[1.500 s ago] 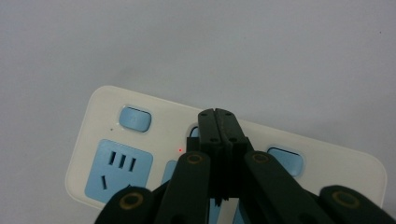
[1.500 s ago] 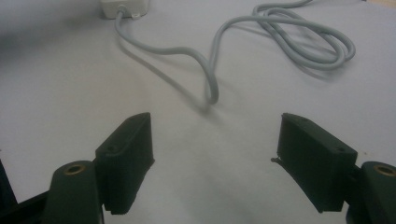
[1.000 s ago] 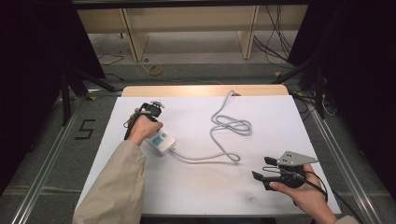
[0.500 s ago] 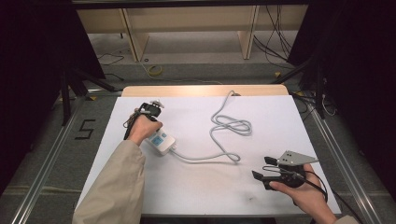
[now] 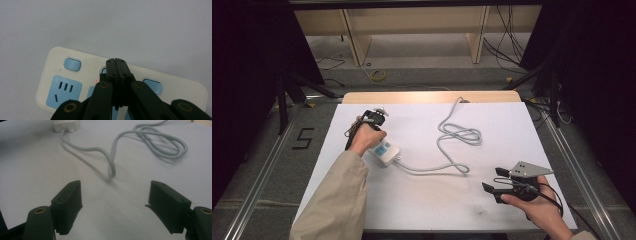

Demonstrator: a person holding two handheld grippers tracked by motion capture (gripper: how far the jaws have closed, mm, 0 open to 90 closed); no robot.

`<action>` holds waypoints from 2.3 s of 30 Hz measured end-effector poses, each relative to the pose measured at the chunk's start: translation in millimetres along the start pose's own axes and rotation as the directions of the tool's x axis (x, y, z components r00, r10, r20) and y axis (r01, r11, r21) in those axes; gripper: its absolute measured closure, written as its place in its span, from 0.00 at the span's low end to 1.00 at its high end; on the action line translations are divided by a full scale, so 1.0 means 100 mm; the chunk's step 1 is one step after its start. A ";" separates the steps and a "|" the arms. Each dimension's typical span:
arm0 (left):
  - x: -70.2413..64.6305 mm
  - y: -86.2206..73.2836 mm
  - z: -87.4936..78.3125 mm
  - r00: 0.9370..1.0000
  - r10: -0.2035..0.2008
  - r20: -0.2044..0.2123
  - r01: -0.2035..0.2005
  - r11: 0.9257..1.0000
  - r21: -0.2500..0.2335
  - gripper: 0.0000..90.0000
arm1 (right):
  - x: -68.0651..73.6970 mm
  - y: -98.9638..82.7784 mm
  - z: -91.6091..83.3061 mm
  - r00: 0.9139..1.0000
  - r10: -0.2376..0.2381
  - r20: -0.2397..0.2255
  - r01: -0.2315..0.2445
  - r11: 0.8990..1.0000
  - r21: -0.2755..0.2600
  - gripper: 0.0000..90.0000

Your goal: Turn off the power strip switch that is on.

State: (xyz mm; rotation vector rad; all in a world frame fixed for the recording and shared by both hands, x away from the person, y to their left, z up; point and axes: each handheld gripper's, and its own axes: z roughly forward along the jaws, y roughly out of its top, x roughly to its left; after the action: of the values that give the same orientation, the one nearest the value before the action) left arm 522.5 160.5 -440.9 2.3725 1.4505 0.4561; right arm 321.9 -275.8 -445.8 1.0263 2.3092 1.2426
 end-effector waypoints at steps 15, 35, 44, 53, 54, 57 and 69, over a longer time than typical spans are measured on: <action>0.02 -0.01 -0.03 1.000 0.000 -0.003 0.000 0.999 -0.036 1.00 | 0.00 0.00 0.00 1.000 0.001 0.000 -0.001 1.000 -0.003 0.30; 0.11 -0.16 -0.34 0.999 -0.023 0.027 0.028 0.981 -0.190 1.00 | -0.01 0.01 0.00 1.000 0.000 0.003 0.000 1.000 -0.007 0.30; 0.09 -0.25 -0.44 0.999 -0.010 0.041 0.019 0.974 -0.227 0.99 | -0.01 0.01 0.01 1.000 0.002 0.001 -0.002 1.000 -0.010 0.30; 0.05 -0.32 -0.51 0.998 -0.004 0.064 0.020 0.966 -0.256 0.92 | -0.01 0.02 0.02 1.000 0.007 0.001 -0.007 1.000 -0.003 0.30; 0.05 -0.32 -0.52 0.998 -0.003 0.068 0.020 0.966 -0.257 0.90 | -0.01 0.02 0.02 1.000 0.007 0.001 -0.007 1.000 -0.003 0.30; 0.02 -0.35 -0.54 0.996 -0.005 0.086 0.027 0.964 -0.264 0.86 | -0.01 0.02 0.02 1.000 0.008 0.000 -0.008 1.000 -0.005 0.30; -0.05 -0.43 -0.63 0.992 -0.010 0.128 0.052 0.943 -0.330 0.60 | -0.01 0.02 0.02 1.000 0.007 -0.001 -0.007 1.000 -0.005 0.30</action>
State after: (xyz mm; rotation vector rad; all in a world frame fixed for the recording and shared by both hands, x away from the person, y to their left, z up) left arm 459.4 181.4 -403.3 2.0689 1.2425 0.4926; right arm 324.8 -275.0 -445.7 1.0335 2.3044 1.2509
